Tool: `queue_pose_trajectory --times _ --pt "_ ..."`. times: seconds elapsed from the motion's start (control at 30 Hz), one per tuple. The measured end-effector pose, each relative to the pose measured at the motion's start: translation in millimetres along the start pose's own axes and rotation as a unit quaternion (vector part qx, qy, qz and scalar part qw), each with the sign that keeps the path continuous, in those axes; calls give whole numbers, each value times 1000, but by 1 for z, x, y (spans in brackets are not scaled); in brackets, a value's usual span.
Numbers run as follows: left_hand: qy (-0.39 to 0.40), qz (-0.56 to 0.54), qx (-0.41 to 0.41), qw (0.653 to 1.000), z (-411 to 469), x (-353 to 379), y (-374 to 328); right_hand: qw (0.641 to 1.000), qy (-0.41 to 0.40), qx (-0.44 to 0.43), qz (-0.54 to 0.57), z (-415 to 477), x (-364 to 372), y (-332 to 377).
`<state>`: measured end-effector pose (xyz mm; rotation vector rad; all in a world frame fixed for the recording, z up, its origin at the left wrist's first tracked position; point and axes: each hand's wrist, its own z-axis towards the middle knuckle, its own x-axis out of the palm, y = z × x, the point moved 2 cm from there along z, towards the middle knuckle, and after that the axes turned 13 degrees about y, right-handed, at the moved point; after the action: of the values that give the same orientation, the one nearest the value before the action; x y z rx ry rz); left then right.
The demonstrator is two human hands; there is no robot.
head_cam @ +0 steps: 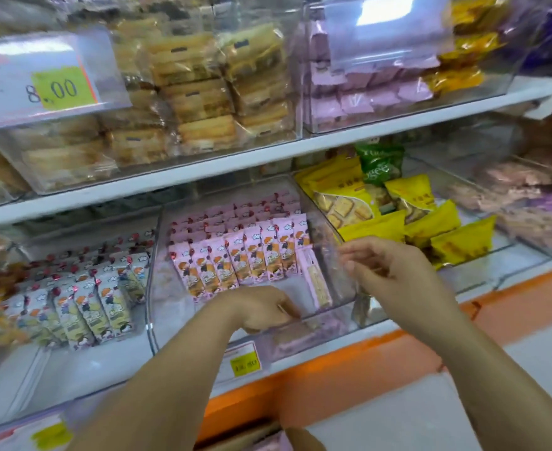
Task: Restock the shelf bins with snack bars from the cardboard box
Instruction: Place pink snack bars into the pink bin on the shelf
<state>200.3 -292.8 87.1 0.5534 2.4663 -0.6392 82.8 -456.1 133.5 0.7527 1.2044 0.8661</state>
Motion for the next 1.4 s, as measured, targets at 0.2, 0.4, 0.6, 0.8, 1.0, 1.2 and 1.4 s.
queue_pose_trajectory --times 0.2,0.4,0.6,0.8,1.0,1.2,1.4 --pt "49 -119 24 991 1 8 14 1000 12 7 12 7 2 -3" --pt "-47 -318 97 942 -21 -9 14 1000 -4 6 14 15 2 -5" --pt "-132 -380 37 915 -26 -24 9 1000 -3 4 13 16 3 -4" --pt "-113 -574 96 805 -15 -19 8 1000 1 15 12 14 0 -6" --pt "-221 -507 102 827 -6 -24 7 1000 5 17 19 15 1 -3" --pt "-398 -219 3 891 -5 -26 6 1000 15 22 16 17 1 0" --pt "-498 -135 -3 857 -3 -27 4 999 12 31 6 17 3 -2"
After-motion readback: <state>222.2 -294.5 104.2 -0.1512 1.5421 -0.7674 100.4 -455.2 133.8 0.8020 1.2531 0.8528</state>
